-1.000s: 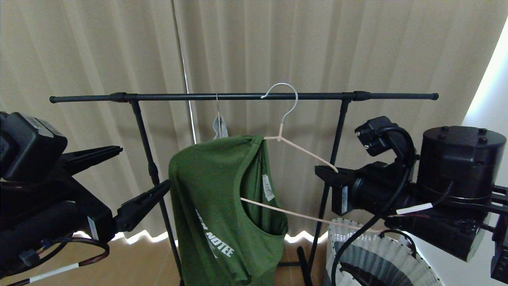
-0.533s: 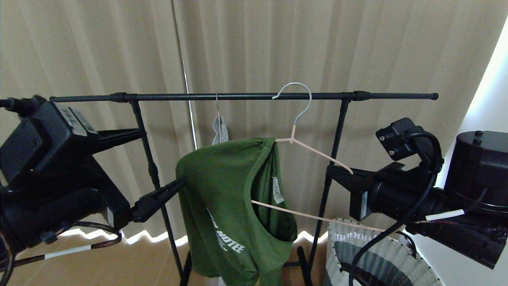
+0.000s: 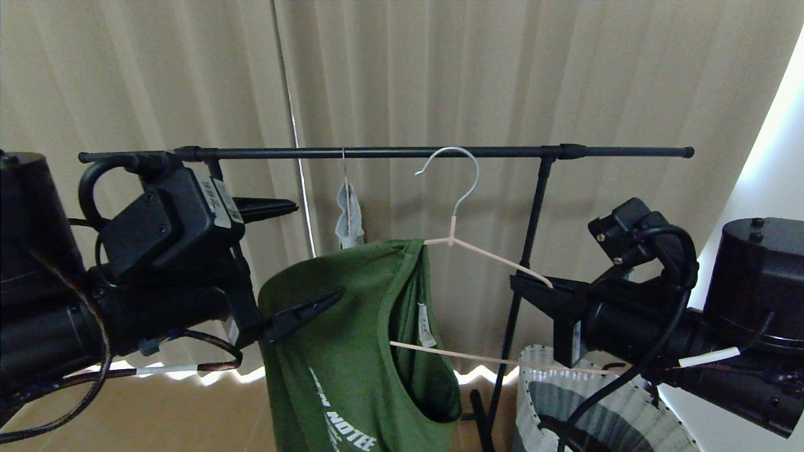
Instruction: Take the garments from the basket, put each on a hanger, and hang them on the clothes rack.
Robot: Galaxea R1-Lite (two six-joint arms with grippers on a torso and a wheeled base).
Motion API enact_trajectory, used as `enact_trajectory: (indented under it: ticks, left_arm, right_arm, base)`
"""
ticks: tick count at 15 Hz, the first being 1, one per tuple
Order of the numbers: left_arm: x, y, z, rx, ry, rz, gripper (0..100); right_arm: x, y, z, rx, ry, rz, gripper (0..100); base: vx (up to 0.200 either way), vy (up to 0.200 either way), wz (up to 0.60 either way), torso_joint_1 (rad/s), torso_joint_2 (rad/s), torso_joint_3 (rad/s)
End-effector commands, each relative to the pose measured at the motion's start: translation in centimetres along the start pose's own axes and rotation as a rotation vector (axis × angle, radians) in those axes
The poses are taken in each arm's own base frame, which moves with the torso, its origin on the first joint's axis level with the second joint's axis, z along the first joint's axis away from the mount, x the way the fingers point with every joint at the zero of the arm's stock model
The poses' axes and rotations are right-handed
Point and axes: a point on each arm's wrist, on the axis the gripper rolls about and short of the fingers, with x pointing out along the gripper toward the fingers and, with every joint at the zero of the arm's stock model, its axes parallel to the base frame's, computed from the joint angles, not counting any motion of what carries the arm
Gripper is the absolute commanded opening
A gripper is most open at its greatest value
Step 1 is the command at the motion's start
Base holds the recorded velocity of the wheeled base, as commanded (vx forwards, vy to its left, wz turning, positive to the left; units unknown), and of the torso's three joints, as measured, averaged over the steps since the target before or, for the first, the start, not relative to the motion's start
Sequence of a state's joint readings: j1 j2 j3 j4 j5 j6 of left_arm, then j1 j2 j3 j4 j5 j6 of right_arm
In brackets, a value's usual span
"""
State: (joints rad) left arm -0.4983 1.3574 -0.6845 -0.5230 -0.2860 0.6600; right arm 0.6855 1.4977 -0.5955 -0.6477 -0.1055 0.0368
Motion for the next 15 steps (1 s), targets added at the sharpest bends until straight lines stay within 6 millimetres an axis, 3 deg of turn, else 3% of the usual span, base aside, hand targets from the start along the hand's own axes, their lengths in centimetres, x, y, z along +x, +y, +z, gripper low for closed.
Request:
enact_trajectory:
  ticks: [1, 5, 11, 12, 15]
  left_arm:
    - [1.6, -0.2, -0.7, -0.010, 0.027, -0.034, 100]
    - [3.2, -0.1, -1.2, -0.018, 0.037, -0.065, 100]
    - [3.3, -0.5, -1.1, -0.015, 0.032, -0.081, 100]
    - [3.2, -0.6, -1.1, -0.015, 0.032, -0.084, 0]
    - [3.3, -0.7, -1.1, -0.015, 0.031, -0.087, 0]
  right_arm:
    - [-0.1, 0.5, -0.2, -0.006, 0.005, 0.027, 0]
    - [-0.2, 0.8, -0.2, -0.037, -0.009, 0.082, 0]
    - [-0.4, 0.9, -0.7, -0.071, -0.064, 0.148, 0]
    - [-0.4, 0.9, -0.7, -0.071, -0.064, 0.148, 0]
    - [-0.4, 0.9, -0.7, -0.071, -0.066, 0.148, 0]
  base:
    - [0.000, 0.000, 0.00, 0.000, 0.00, 0.000]
    - [0.000, 0.000, 0.00, 0.000, 0.00, 0.000]
    - [0.000, 0.000, 0.00, 0.000, 0.00, 0.000]
    - [0.000, 0.000, 0.00, 0.000, 0.00, 0.000]
    - [0.000, 0.000, 0.00, 0.000, 0.00, 0.000]
